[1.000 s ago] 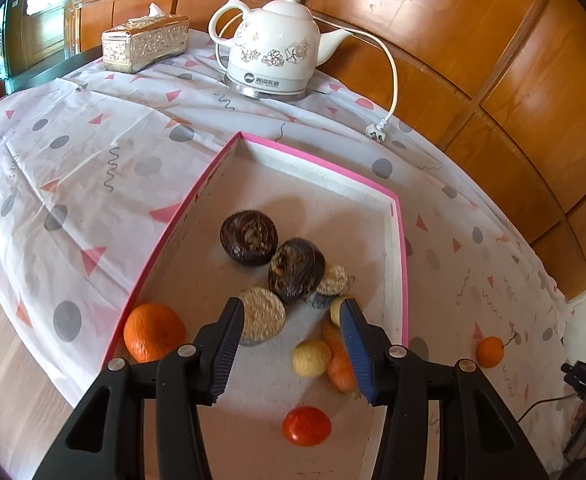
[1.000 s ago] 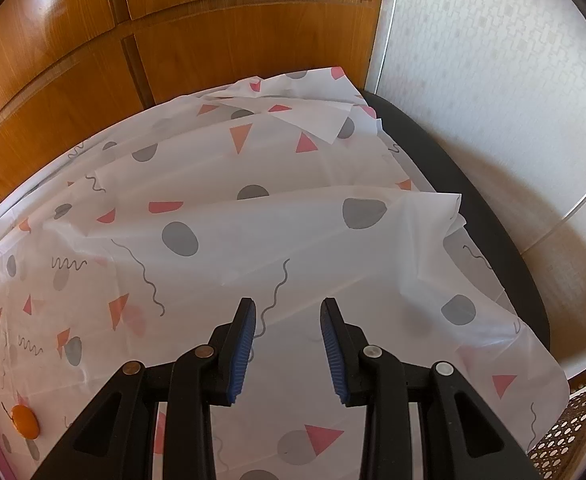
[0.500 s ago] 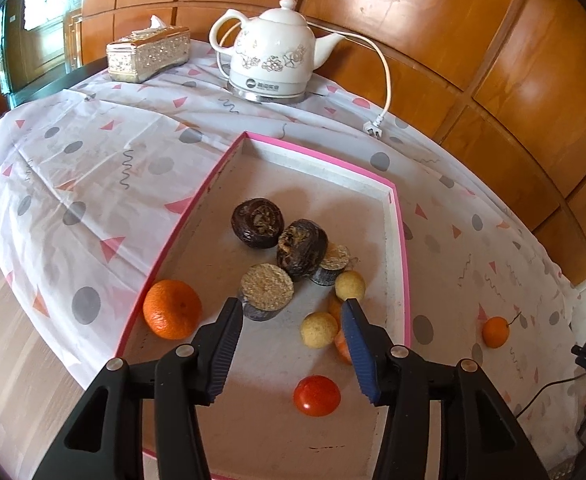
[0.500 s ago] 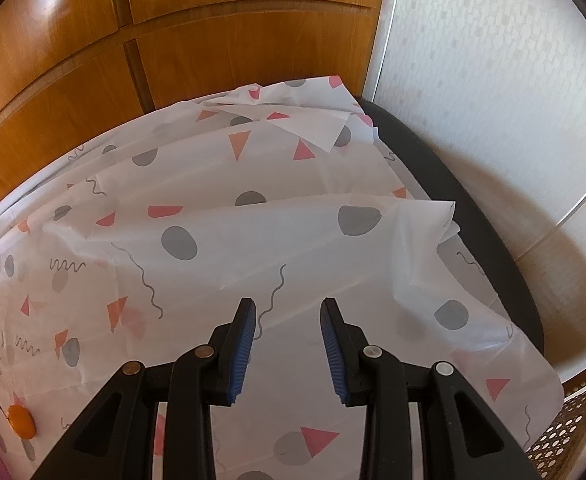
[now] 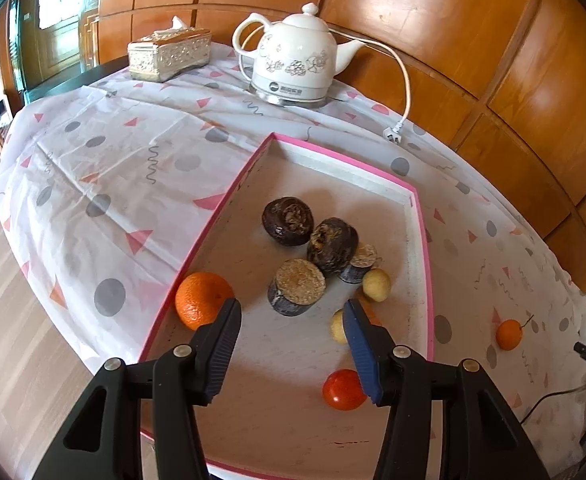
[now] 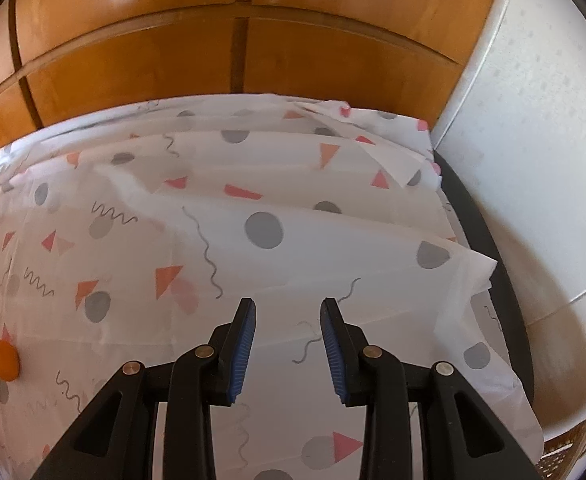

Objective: Organize fruits
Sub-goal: 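Lift the open left tool back out of the tray, then move the right tool to the small stemmed orange and grasp it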

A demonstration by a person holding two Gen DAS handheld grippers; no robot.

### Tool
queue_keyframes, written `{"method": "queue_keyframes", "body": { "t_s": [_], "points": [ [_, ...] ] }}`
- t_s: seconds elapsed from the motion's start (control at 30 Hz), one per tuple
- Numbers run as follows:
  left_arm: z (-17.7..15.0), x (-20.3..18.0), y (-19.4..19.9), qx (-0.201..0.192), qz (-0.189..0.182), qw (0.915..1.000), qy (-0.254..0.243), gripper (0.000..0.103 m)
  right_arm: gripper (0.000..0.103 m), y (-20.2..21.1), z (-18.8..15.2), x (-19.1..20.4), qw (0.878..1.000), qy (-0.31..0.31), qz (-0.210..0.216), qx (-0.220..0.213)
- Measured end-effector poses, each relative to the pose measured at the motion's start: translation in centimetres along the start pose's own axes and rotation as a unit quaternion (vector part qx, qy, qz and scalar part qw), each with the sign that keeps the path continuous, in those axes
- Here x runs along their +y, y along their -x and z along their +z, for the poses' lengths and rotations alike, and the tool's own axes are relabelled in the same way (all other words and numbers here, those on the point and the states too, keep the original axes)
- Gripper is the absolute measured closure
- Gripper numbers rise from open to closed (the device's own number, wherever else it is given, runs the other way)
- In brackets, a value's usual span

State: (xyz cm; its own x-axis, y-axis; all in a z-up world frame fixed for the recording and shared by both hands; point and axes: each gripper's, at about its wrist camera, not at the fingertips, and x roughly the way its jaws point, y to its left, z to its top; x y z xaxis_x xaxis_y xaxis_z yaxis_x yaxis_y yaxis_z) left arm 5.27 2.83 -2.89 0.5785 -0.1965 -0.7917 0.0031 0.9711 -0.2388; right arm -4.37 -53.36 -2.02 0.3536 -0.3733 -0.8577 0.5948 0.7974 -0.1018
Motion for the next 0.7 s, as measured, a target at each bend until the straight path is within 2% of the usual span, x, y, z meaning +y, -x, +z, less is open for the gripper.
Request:
{"method": "queue_keyframes", "body": {
  "t_s": [0.27, 0.33, 0.43, 0.57, 0.7],
  "points": [
    [-0.1, 0.7, 0.1, -0.008, 0.003, 0.9998, 0.015, 0.049, 0.069, -0.8, -0.1, 0.3, 1.0, 0.012, -0.015, 0.014],
    [-0.2, 1.0, 0.1, -0.011, 0.006, 0.9997, 0.022, 0.045, 0.069, -0.9, -0.2, 0.4, 1.0, 0.016, -0.019, 0.015],
    [-0.3, 1.3, 0.3, -0.015, 0.005, 0.9995, 0.028, 0.044, 0.069, -0.9, -0.2, 0.5, 1.0, 0.016, -0.013, 0.016],
    [-0.3, 1.5, 0.3, -0.015, 0.004, 0.9995, 0.028, 0.044, 0.069, -0.6, -0.3, 1.7, 0.999, 0.027, 0.03, 0.019],
    [-0.3, 1.7, 0.3, -0.017, 0.003, 0.9995, 0.027, 0.044, 0.069, 0.2, -1.0, 5.3, 0.993, 0.084, 0.079, 0.03]
  ]
}}
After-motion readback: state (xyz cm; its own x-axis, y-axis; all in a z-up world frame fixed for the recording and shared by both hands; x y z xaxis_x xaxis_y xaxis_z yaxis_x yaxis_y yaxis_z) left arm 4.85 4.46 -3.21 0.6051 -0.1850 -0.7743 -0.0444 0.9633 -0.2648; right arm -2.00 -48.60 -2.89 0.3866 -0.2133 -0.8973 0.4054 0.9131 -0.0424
